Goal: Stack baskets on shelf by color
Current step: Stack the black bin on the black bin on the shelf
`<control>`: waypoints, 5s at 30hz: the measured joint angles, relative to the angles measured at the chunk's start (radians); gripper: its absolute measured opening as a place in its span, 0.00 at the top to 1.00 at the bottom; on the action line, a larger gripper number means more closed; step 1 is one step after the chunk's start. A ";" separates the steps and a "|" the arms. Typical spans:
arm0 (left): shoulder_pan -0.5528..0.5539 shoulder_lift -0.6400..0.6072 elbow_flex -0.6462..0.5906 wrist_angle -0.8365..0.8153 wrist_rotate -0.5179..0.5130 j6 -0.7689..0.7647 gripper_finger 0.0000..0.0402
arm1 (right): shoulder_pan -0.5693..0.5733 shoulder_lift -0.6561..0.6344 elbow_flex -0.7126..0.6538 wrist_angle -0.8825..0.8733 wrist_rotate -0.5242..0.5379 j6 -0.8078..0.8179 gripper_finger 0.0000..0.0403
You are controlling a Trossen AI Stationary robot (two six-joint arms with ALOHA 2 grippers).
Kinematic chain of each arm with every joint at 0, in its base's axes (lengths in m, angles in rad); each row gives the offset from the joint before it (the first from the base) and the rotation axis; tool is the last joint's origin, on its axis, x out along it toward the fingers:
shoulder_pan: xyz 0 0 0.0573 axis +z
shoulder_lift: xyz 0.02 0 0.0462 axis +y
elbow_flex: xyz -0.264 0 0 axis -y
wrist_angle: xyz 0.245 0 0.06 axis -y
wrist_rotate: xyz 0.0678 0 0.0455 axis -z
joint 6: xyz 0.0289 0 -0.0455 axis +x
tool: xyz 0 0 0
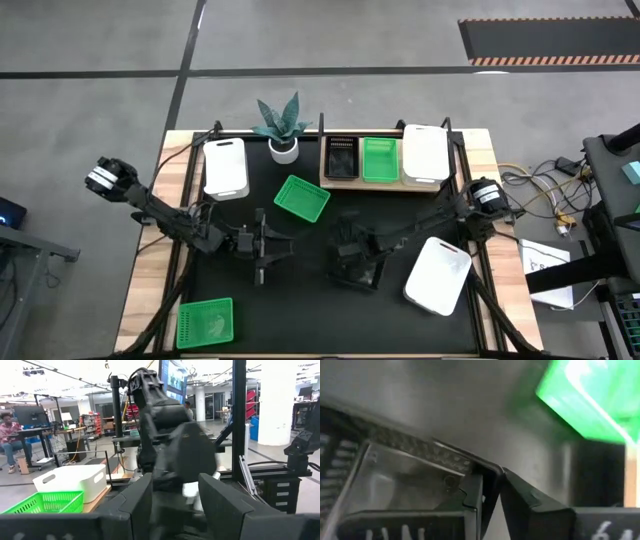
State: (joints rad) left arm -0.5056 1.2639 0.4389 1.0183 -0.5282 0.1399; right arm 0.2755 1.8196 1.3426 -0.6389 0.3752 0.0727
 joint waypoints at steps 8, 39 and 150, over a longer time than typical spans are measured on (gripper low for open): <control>0.000 -0.002 0.000 -0.005 0.000 0.005 0.64 | -0.107 -0.001 0.000 -0.088 -0.031 0.133 0.80; 0.000 0.001 0.003 0.021 0.000 -0.027 0.64 | 0.127 -0.327 -0.134 -0.218 -0.390 -0.099 0.67; 0.002 -0.285 -0.037 0.056 -0.131 0.418 0.64 | -0.526 -0.097 0.237 -0.184 -0.147 -0.353 0.97</control>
State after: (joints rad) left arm -0.5041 0.9787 0.4019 1.0744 -0.6590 0.5583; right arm -0.2504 1.7229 1.5795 -0.8227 0.2279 -0.2806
